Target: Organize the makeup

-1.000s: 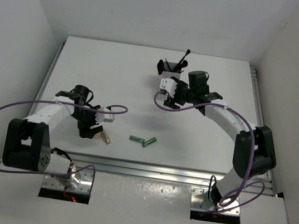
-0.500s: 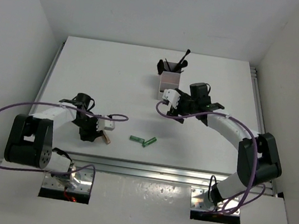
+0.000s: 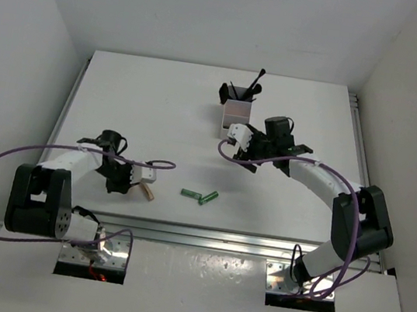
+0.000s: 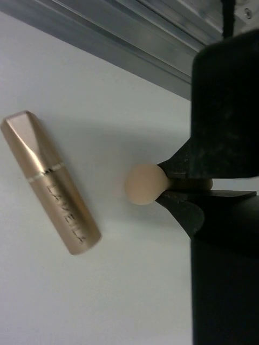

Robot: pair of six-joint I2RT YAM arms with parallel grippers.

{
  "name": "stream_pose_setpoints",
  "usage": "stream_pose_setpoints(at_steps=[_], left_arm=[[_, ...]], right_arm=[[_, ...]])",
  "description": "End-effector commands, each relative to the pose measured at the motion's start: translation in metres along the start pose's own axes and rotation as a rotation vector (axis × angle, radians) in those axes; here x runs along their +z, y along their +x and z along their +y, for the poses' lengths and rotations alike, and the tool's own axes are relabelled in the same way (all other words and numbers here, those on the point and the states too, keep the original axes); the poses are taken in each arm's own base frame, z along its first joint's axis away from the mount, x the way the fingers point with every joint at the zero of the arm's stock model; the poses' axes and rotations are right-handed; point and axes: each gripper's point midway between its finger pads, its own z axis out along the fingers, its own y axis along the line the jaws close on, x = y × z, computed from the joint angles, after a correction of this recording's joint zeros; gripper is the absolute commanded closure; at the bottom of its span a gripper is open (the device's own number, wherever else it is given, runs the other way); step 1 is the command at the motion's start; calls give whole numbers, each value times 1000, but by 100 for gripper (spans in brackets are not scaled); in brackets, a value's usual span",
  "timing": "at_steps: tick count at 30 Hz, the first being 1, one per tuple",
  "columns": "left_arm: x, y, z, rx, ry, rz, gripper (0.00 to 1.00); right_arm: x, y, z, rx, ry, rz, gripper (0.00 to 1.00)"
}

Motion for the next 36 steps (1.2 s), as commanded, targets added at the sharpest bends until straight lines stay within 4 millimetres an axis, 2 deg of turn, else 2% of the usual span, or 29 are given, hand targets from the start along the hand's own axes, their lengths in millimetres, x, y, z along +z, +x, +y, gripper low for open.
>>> stream_pose_setpoints(at_steps=[1,3,4,5,6,7,8,9,10,11,12,13,14,15,16,17,20,21,24,25,26,27,28,30,33,35,36], left_arm=[[-36,-3,29,27,-75,19,100],[-52,-18,52,11,-121,-20,100],[-75,-46,80,4,-190,-104,100],[-86,-62,93,-15,-214,-156,100],[-91,-79,108,-42,-226,-210,100],[-102,-102,128,-133,-273,-287,100],[-122,-139,149,-116,-327,-359,100],[-120,-156,161,-143,-331,-392,100],[-128,-179,181,-131,-394,-443,100],[-130,-211,186,-158,-415,-481,100],[-127,-229,193,-165,-439,-503,100],[-118,-251,209,-160,-476,-545,100],[-112,-284,207,-190,-482,-581,100],[-105,-303,210,-200,-483,-604,100],[-99,-321,214,-202,-487,-628,100],[-81,-351,215,-216,-468,-635,100],[-59,-387,222,-238,-475,-643,100],[-49,-406,231,-240,-515,-644,100],[-37,-428,240,-249,-551,-677,100],[-24,-426,244,-259,-546,-675,100],[-25,-431,251,-268,-572,-699,100],[-18,-430,253,-268,-573,-699,100],[-2,-430,255,-273,-584,-686,100],[13,-433,252,-244,-598,-669,100],[34,-427,261,-254,-645,-642,100],[40,-422,266,-257,-668,-625,100],[36,-425,267,-255,-672,-635,100]], right_arm=[[-8,-11,-19,46,85,-38,28],[-10,-13,-28,148,128,-73,28],[-12,-15,-39,206,174,-105,29],[-15,-16,-43,217,198,-113,29],[-14,-7,-44,232,228,-102,29],[-17,-6,-49,262,259,-105,29],[-20,-4,-53,287,302,-106,29],[-23,1,-56,317,334,-102,29],[-27,8,-60,344,357,-96,29],[-31,11,-58,359,371,-96,29],[-36,11,-66,390,424,-117,29],[-42,25,-65,423,457,-106,29],[-48,31,-68,437,509,-119,29],[-54,29,-72,491,548,-153,29],[-59,45,-72,528,573,-136,29],[-64,49,-71,550,590,-133,29],[-70,63,-66,568,618,-90,29],[-78,66,-69,575,643,-87,29],[-86,75,-65,595,651,-66,29],[-87,77,-63,605,650,-62,29],[-94,77,-66,607,666,-66,29],[-95,80,-63,614,665,-56,29],[-97,81,-61,614,662,-49,29],[-99,84,-59,611,654,-34,29],[-104,81,-59,593,636,-22,29],[-108,79,-61,581,630,-23,29],[-109,76,-63,573,628,-32,29]])
